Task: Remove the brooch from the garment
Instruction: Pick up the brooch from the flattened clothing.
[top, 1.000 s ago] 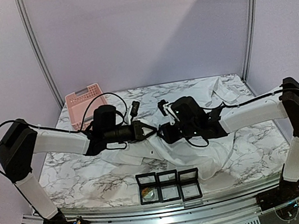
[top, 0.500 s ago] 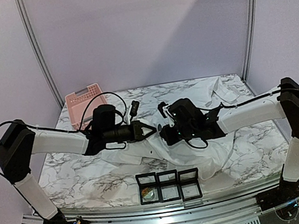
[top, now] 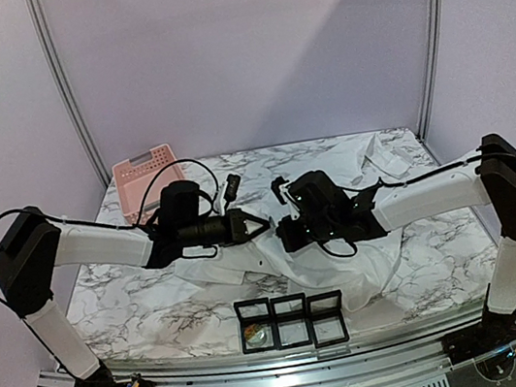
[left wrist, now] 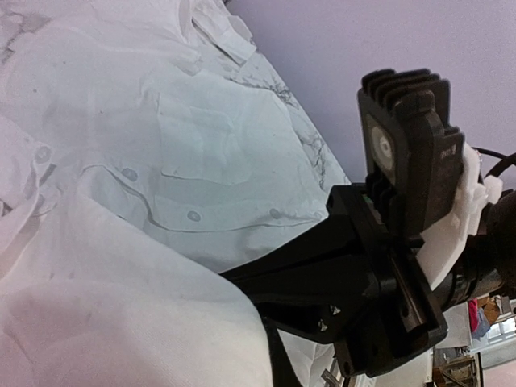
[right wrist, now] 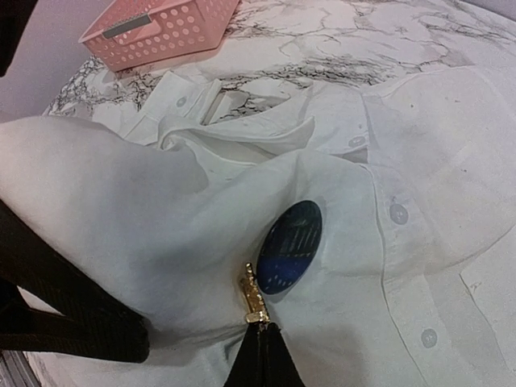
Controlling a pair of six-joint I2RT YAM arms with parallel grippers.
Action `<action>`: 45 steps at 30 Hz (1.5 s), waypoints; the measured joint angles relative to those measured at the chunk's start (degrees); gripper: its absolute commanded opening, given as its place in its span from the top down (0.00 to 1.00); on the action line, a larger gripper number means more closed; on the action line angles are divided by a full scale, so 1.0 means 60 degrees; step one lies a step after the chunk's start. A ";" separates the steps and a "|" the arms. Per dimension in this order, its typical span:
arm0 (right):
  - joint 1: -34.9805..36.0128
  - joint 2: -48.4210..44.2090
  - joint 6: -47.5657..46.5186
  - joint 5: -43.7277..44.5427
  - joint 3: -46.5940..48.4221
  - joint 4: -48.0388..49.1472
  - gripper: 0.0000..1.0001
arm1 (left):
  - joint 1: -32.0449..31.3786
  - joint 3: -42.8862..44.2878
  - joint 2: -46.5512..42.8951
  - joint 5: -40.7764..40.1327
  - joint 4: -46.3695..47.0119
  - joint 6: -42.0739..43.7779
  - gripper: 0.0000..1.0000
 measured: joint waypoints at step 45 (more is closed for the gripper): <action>-0.0324 -0.0095 0.0535 -0.1377 -0.0841 0.0994 1.00 | 0.0000 -0.0229 -0.0543 -0.0528 -0.1126 0.0634 0.62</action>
